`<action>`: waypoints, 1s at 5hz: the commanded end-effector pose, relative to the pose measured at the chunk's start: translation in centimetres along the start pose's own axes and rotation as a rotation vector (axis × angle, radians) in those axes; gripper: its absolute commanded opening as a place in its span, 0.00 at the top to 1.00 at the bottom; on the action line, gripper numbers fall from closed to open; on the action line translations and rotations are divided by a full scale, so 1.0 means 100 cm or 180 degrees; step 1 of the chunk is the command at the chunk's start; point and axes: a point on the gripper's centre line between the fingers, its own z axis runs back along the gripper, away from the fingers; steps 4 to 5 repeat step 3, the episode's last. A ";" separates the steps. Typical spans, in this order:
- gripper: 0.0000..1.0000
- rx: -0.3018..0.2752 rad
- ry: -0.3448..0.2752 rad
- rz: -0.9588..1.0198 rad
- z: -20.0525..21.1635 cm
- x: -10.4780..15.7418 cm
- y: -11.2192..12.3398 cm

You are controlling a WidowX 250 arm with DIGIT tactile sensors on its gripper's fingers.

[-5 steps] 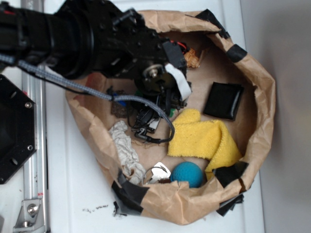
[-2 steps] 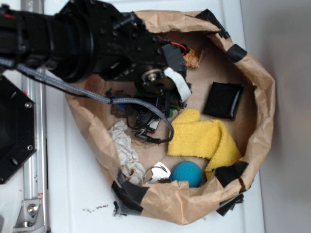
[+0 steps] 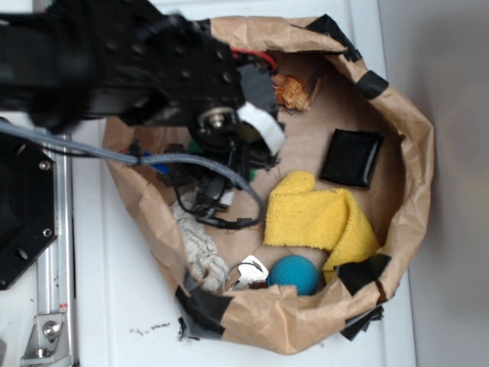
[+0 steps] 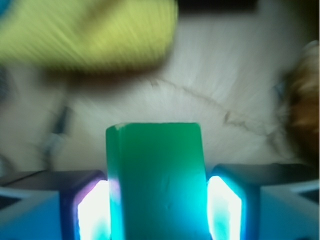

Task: Grab the green block.

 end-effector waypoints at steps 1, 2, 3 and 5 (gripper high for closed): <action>1.00 0.0087 -0.0255 0.0740 0.093 0.035 0.002; 1.00 0.0166 -0.0108 0.0882 0.082 0.039 -0.002; 1.00 -0.0011 -0.0087 0.0934 0.075 0.041 -0.005; 1.00 -0.0011 -0.0087 0.0934 0.075 0.041 -0.005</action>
